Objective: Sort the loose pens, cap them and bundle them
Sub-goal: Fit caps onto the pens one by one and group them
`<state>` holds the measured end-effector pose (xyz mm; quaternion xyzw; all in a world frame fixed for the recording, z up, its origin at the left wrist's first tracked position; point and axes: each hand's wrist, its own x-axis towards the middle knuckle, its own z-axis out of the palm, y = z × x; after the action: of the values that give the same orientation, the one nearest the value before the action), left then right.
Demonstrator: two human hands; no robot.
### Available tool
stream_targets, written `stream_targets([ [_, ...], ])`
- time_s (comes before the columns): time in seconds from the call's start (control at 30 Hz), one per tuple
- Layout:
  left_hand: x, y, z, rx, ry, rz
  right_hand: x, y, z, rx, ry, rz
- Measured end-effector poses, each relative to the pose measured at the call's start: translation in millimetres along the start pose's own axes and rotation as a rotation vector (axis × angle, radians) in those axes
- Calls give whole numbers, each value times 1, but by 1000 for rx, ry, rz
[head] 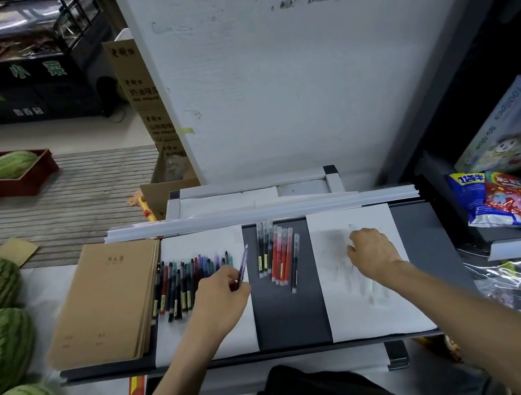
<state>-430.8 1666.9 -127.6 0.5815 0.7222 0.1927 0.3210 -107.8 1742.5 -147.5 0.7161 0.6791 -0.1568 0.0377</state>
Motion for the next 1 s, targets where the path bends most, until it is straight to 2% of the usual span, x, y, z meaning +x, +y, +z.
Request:
stream_targets([
  [0.1,-5,12,-3,-158,-17,104,-8,-10,-13,308,27,-104],
  [0.2,-12,32,-14,-284,-52,177,-30,-28,-34,695,-17,-114],
  [0.37,-20,59,-30,-283,-87,274,-71,-55,-69,1295,-155,-144],
  [0.6,-33,75,-40,-241,-110,415,-94,-68,-95,1328,-101,-282],
  [0.87,-36,78,-46,-215,-86,422,-91,-68,-103,1226,-52,-330],
  [1.0,-35,74,-46,-214,-71,407,-87,-68,-100,1442,-86,-262],
])
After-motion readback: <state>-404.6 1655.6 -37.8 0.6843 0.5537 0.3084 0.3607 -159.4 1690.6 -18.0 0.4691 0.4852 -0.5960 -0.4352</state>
